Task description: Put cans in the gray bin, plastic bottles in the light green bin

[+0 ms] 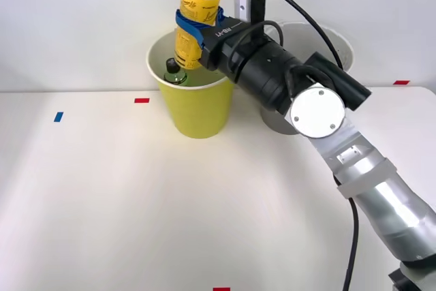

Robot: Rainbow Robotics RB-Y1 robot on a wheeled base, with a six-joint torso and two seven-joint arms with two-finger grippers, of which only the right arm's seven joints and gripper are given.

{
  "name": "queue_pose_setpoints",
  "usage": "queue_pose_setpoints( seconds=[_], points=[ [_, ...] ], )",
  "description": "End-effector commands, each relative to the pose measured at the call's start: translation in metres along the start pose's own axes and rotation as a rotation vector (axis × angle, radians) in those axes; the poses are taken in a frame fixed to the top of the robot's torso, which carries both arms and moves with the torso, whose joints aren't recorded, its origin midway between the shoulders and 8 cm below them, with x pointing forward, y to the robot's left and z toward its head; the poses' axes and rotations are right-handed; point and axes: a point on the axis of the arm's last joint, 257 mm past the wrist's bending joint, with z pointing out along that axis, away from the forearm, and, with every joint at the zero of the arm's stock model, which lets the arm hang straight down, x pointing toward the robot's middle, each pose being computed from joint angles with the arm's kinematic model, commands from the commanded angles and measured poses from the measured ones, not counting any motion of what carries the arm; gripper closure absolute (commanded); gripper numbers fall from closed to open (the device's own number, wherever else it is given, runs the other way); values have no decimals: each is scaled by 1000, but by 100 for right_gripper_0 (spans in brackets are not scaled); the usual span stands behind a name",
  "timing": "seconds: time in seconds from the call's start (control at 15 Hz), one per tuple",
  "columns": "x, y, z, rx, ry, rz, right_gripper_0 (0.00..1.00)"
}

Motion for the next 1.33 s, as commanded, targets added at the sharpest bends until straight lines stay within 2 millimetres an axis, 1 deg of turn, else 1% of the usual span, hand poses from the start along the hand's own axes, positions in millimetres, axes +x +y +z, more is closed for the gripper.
queue_pose_setpoints(
  seconds=[0.07, 0.4, 0.53, 0.6, 0.67, 0.73, 0.8, 1.07, 1.33],
  points=[
    [-1, -8, 11, 5, 12, -43, 100],
    [-2, -18, 8, 17, 19, -91, 100],
    [-2, -15, 9, 14, 17, -87, 96],
    [-1, -13, 10, 12, 17, -85, 74],
    [-2, -10, 11, 7, 14, -81, 46],
    [-1, -10, 11, 8, 16, -76, 21],
    [0, -9, 11, 7, 15, -74, 0],
    [-2, -12, 11, 13, 13, -83, 0],
    [-7, -21, 10, 28, 5, -76, 0]
  ],
)
